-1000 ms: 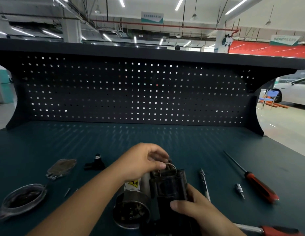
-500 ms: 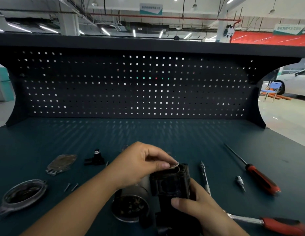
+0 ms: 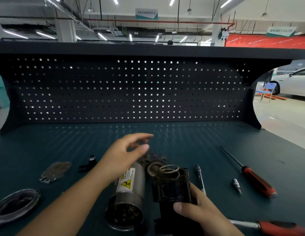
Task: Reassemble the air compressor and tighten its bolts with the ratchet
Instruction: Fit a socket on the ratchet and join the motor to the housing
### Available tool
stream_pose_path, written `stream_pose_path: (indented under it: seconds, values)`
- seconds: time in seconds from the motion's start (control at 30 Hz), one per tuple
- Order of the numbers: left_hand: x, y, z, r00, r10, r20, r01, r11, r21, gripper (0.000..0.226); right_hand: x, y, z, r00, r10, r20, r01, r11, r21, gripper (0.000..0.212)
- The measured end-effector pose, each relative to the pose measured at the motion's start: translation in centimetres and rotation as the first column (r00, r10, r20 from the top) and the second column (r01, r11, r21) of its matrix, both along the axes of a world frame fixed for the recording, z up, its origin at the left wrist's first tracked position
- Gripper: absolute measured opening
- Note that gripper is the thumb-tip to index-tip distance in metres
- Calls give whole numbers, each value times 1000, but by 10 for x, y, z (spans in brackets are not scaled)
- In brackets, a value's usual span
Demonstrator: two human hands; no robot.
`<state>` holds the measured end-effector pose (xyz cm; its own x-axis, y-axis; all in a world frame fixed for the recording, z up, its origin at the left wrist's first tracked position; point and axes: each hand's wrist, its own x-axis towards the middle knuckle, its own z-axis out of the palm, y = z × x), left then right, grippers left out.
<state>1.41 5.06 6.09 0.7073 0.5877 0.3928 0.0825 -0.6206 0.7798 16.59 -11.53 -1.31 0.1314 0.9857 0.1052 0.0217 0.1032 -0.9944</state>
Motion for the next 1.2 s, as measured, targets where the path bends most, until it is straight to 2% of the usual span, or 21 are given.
stream_pose_path:
  seconds: [0.07, 0.13, 0.2, 0.3, 0.37, 0.43, 0.5, 0.57, 0.67, 0.77, 0.97, 1.2]
  values:
    - [8, 23, -7, 962, 221, -158, -201, 970, 134, 27, 3, -1, 3, 1000, 12, 22, -13, 1000, 10, 73]
    - [19, 46, -15, 857, 295, -422, -198, 945, 259, 49, 5, -1, 5, 999, 18, 44, -19, 1000, 18, 73]
    - [30, 63, -16, 737, 268, -621, -125, 956, 265, 65, 6, 0, 8, 997, 36, 61, -38, 999, 19, 73]
    - [47, 81, -2, 591, 178, -787, -26, 979, 201, 76, 7, 3, 5, 995, 66, 79, -69, 997, 38, 76]
    - [59, 88, 8, 449, 127, -884, 57, 984, 170, 79, 8, 3, 1, 995, 72, 70, -76, 996, 50, 79]
    - [73, 90, 10, 321, 35, -946, 128, 988, 80, 67, 8, 3, 2, 997, 71, 27, -73, 995, 68, 79]
    - [85, 89, 4, 247, -25, -969, 169, 986, 18, 51, 6, 4, 7, 996, 84, 9, -85, 990, 110, 71]
    - [90, 91, -2, 252, -31, -967, 189, 982, 17, 42, 8, 5, 5, 997, 77, -9, -76, 990, 119, 70]
    - [91, 95, -8, 317, -22, -948, 201, 979, 44, 35, 12, 6, -3, 998, 21, -64, -17, 998, 55, 79]
    - [84, 96, -9, 390, -33, -920, 185, 982, 43, 34, 16, 6, -5, 999, -7, -48, 8, 1000, 28, 75]
    - [48, 101, 7, 514, -22, -857, 103, 994, 36, 45, 15, 2, -2, 997, -73, -32, 73, 997, -2, 67]
    - [12, 94, 19, 653, -22, -757, -24, 998, -50, 58, 8, 2, 4, 998, -53, 36, 54, 998, -18, 65]
